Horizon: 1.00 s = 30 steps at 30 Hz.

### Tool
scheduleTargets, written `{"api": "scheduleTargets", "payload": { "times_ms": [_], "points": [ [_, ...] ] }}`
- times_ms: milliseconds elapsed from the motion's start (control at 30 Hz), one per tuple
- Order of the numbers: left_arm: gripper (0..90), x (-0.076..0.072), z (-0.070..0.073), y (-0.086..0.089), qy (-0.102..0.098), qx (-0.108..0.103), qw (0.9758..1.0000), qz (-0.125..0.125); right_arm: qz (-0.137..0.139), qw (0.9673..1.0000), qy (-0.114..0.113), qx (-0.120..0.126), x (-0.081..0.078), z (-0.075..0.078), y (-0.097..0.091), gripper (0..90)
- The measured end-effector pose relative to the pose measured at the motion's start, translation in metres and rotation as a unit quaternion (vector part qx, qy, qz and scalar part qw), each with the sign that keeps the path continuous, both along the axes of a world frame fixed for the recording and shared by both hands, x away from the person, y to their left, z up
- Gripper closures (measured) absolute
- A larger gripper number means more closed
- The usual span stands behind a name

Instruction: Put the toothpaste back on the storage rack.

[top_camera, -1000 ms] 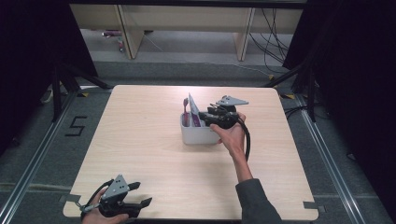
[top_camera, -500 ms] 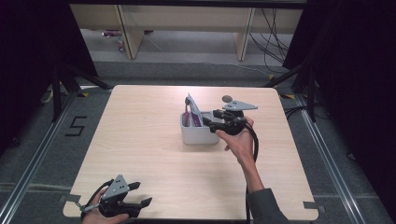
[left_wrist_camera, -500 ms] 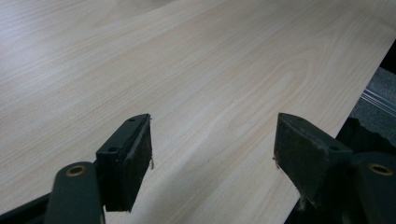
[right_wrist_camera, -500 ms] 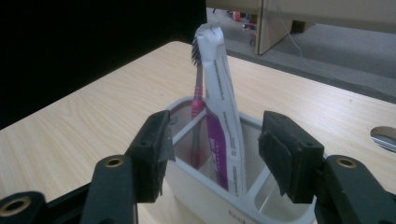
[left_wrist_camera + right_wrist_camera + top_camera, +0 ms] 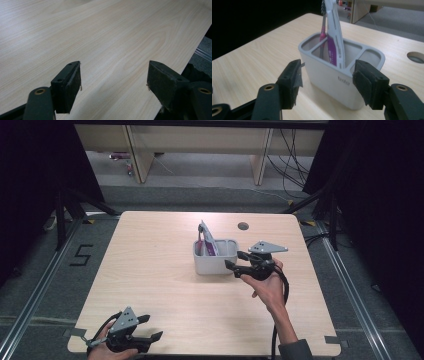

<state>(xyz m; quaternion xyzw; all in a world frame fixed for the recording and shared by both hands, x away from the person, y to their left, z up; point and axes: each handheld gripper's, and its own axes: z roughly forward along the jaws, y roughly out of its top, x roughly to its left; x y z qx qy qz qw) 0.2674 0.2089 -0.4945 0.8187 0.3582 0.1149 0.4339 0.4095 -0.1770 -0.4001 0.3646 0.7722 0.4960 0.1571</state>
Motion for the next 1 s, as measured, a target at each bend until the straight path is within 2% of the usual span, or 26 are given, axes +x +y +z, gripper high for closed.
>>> {"api": "scheduleTargets", "payload": {
  "times_ms": [33,100,133,233,267,300,333,367,400,433,467,567,600,633,667,700,733,767,800,833,867,900,1000],
  "points": [
    [26.8,0.0,0.0,0.0,-0.003,-0.003,1.0,0.001,-0.004,1.0,0.004,0.004,-0.003,0.0,-0.001,38.8],
    [26.3,0.0,0.0,-0.001,-0.004,-0.009,0.9999,0.002,-0.006,1.0,-0.001,-0.003,-0.007,-0.001,-0.004,36.9],
    [25.8,0.001,0.001,-0.001,-0.002,-0.009,1.0,0.002,-0.007,1.0,0.007,0.0,-0.009,-0.002,-0.005,36.4],
    [24.0,0.002,0.0,-0.002,-0.001,0.003,1.0,-0.006,-0.002,0.9999,0.01,-0.001,-0.015,-0.007,-0.008,34.0],
    [23.9,0.002,0.0,-0.003,0.002,0.002,1.0,-0.005,-0.009,0.9998,0.014,-0.007,-0.018,-0.008,-0.009,33.4],
    [23.3,0.003,-0.001,-0.003,0.001,0.004,0.9999,-0.011,-0.007,0.9996,0.025,-0.003,-0.02,-0.011,-0.01,32.7],
    [22.7,0.003,-0.001,-0.003,-0.001,0.004,1.0,-0.008,-0.005,0.9998,0.014,-0.01,-0.02,-0.014,-0.012,32.5],
    [22.5,0.003,-0.001,-0.003,-0.002,0.005,1.0,-0.006,-0.004,0.9998,0.017,-0.01,-0.022,-0.016,-0.013,31.8],
    [22.5,0.003,0.0,-0.002,0.0,0.013,0.9999,-0.007,-0.014,0.9994,0.03,-0.007,-0.025,-0.017,-0.014,30.6],
    [22.3,0.003,-0.001,-0.002,-0.001,0.011,0.9999,-0.005,-0.006,0.9993,0.036,-0.004,-0.025,-0.02,-0.015,29.2],
    [21.8,0.003,-0.001,-0.003,-0.001,0.002,1.0,-0.001,-0.008,0.9993,0.035,-0.007,-0.027,-0.021,-0.017,27.7],
    [21.5,0.003,-0.001,-0.002,-0.001,0.003,1.0,-0.001,-0.018,0.9987,0.047,-0.002,-0.032,-0.025,-0.02,24.8],
    [21.5,0.003,-0.001,-0.002,-0.002,0.005,1.0,0.001,-0.016,0.9993,0.033,-0.011,-0.032,-0.026,-0.023,24.2],
    [21.5,0.003,-0.001,-0.002,-0.003,0.006,1.0,0.0,-0.016,0.9989,0.045,-0.004,-0.034,-0.028,-0.023,23.9],
    [21.3,0.003,-0.002,-0.002,-0.005,0.004,1.0,0.0,-0.017,0.9989,0.043,-0.008,-0.036,-0.029,-0.025,23.3],
    [21.3,0.003,-0.001,-0.002,-0.003,0.007,1.0,0.001,-0.021,0.9981,0.057,0.0,-0.038,-0.03,-0.024,22.7],
    [21.3,0.003,-0.001,-0.002,-0.003,0.007,1.0,0.002,-0.018,0.9988,0.044,-0.01,-0.038,-0.031,-0.027,22.2],
    [21.3,0.003,-0.001,-0.002,-0.003,0.007,1.0,0.004,-0.016,0.9987,0.047,-0.008,-0.04,-0.033,-0.027,21.9],
    [21.3,0.003,-0.001,-0.002,-0.004,0.007,1.0,0.004,-0.024,0.9976,0.064,-0.008,-0.044,-0.033,-0.026,21.6],
    [21.3,0.003,-0.001,-0.002,-0.003,0.008,1.0,0.003,-0.009,0.9987,0.048,-0.012,-0.042,-0.035,-0.028,21.4],
    [21.3,0.003,-0.001,-0.002,-0.003,0.009,1.0,0.002,-0.014,0.9987,0.047,-0.017,-0.044,-0.036,-0.029,21.4],
    [21.3,0.002,-0.002,-0.002,-0.005,0.008,1.0,0.002,-0.017,0.9981,0.057,-0.016,-0.047,-0.037,-0.029,21.3],
    [21.3,0.002,-0.002,-0.002,-0.005,0.005,1.0,0.003,-0.019,0.9976,0.064,-0.016,-0.053,-0.04,-0.029,21.2]
  ]
}}
